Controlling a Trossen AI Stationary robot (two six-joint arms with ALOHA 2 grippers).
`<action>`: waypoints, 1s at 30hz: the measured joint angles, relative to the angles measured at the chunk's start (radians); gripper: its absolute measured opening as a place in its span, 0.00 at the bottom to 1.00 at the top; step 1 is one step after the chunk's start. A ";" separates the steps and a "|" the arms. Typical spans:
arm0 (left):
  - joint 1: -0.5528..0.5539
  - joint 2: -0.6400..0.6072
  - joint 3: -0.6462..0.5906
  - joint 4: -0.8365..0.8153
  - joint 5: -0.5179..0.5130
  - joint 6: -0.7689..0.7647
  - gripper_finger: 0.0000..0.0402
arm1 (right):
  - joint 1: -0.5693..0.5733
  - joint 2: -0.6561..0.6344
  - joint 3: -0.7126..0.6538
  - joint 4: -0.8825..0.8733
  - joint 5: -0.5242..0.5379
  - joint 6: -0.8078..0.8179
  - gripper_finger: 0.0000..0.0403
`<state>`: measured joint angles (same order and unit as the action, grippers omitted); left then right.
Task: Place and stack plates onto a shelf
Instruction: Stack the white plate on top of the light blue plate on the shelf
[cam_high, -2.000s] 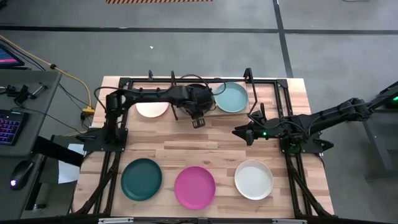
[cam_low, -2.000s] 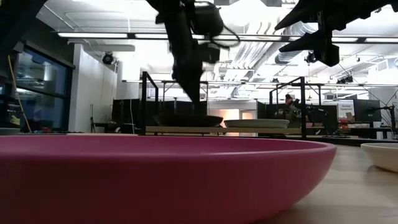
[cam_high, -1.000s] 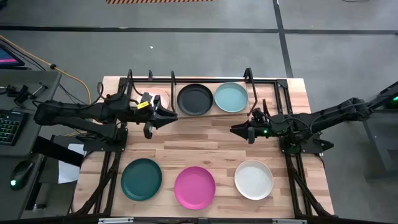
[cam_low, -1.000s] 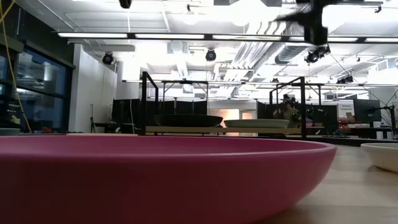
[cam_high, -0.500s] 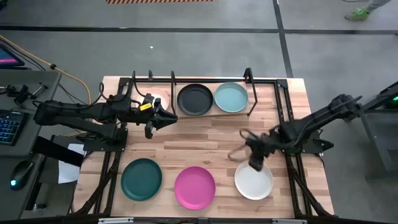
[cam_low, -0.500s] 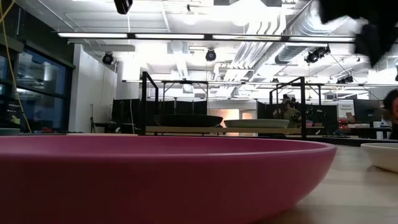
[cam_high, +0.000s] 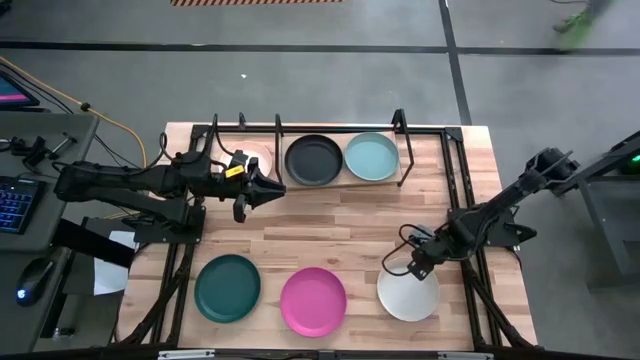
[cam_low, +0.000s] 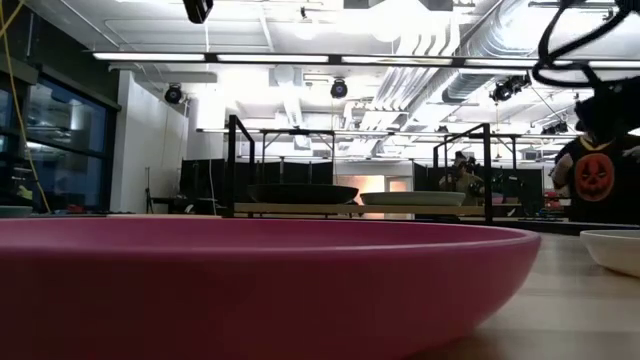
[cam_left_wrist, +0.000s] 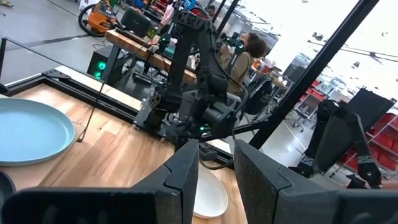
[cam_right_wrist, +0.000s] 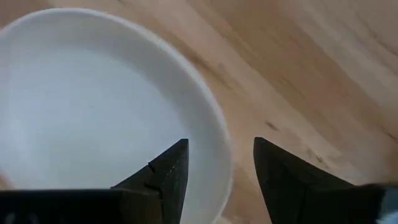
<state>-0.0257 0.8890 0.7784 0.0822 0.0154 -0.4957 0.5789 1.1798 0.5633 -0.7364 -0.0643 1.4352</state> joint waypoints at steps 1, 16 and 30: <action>0.000 0.000 0.000 0.000 0.000 -0.001 0.22 | 0.000 0.002 -0.006 0.006 0.000 0.005 0.40; -0.001 0.000 0.000 0.040 -0.002 0.000 0.22 | 0.006 0.084 -0.054 0.135 -0.058 0.032 0.04; 0.001 -0.060 0.002 0.283 -0.039 0.011 0.22 | -0.103 -0.119 -0.054 0.667 0.188 -0.100 0.00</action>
<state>-0.0250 0.8290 0.7799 0.3656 -0.0235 -0.4848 0.4756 1.0607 0.5091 -0.0699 0.1242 1.3353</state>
